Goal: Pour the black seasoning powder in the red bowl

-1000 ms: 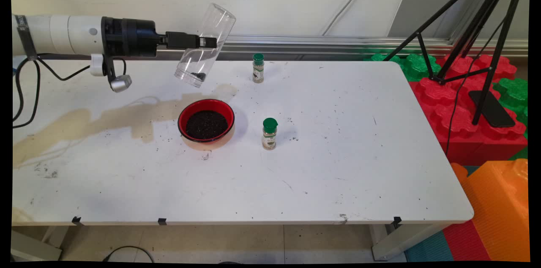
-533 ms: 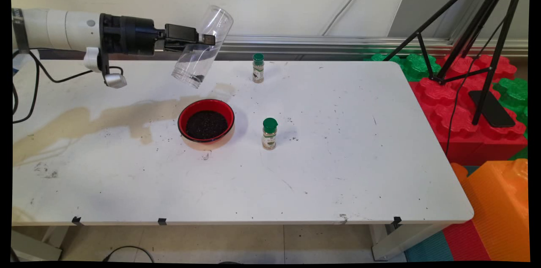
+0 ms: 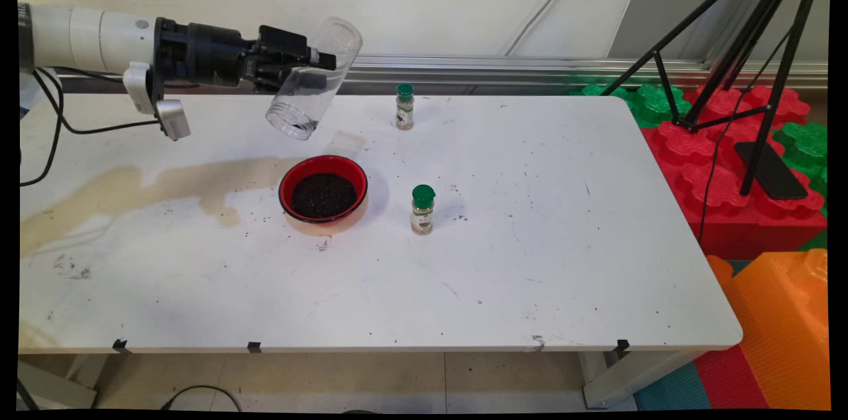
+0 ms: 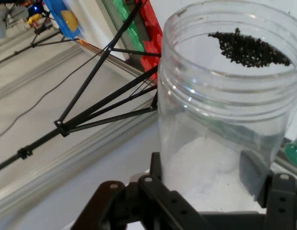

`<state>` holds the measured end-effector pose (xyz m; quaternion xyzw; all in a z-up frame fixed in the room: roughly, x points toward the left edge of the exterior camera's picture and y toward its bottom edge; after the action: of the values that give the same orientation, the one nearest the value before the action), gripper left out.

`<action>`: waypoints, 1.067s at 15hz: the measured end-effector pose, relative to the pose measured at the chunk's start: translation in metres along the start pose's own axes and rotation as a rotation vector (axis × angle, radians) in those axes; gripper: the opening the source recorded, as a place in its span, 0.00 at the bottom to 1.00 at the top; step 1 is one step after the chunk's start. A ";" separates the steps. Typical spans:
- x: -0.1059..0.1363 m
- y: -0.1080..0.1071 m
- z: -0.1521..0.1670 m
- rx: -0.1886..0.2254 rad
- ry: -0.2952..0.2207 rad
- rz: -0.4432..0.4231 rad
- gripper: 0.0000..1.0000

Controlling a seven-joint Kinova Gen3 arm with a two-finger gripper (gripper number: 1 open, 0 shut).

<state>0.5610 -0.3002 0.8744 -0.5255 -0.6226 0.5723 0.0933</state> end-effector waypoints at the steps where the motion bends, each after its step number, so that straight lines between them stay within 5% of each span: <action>1: 0.000 -0.001 0.000 -0.005 0.004 -0.033 0.00; 16: -0.012 -0.017 0.007 -0.074 0.043 -0.590 0.00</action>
<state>0.5522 -0.3096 0.8916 -0.3369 -0.7667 0.4861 0.2497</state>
